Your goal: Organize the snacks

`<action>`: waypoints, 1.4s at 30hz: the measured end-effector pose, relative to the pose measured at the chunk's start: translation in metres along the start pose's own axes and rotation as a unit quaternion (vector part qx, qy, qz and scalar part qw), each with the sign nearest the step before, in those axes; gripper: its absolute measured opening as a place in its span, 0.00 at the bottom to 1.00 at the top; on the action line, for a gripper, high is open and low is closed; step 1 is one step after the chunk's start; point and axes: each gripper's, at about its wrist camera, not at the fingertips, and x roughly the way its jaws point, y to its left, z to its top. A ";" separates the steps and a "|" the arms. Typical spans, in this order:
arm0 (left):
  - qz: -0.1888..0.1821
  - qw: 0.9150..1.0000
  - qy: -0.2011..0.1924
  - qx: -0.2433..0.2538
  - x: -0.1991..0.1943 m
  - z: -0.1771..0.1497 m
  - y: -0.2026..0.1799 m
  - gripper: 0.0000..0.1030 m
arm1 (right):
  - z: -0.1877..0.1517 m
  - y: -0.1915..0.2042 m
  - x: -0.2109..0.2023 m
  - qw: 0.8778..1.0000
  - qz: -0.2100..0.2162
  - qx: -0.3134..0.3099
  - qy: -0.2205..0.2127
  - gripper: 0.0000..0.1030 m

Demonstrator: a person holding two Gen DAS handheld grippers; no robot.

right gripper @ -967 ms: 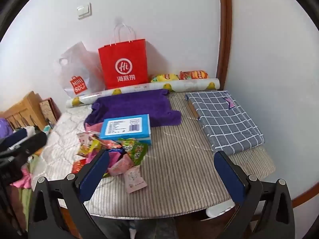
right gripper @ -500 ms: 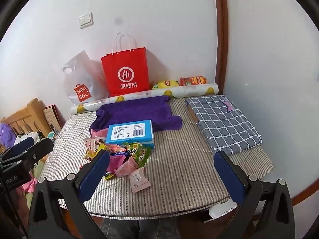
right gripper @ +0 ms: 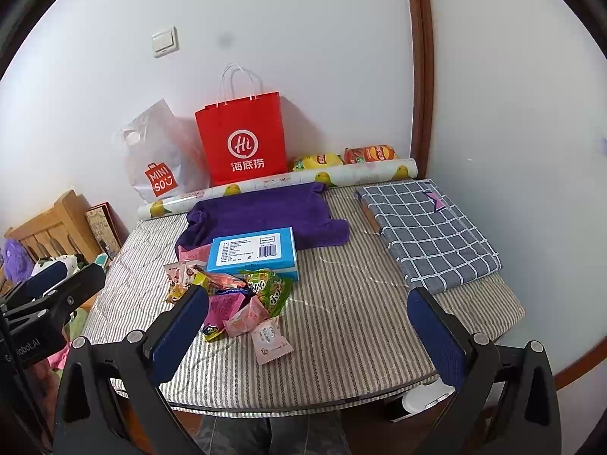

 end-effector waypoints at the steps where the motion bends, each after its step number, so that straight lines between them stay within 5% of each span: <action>1: 0.000 1.000 0.000 0.001 0.000 0.000 -0.001 0.96 | -0.001 0.001 -0.001 1.000 0.000 0.000 -0.001 1.00; 42: 0.002 1.000 -0.002 -0.004 0.000 -0.004 0.003 0.96 | -0.004 0.006 -0.003 1.000 0.013 0.015 -0.007 1.00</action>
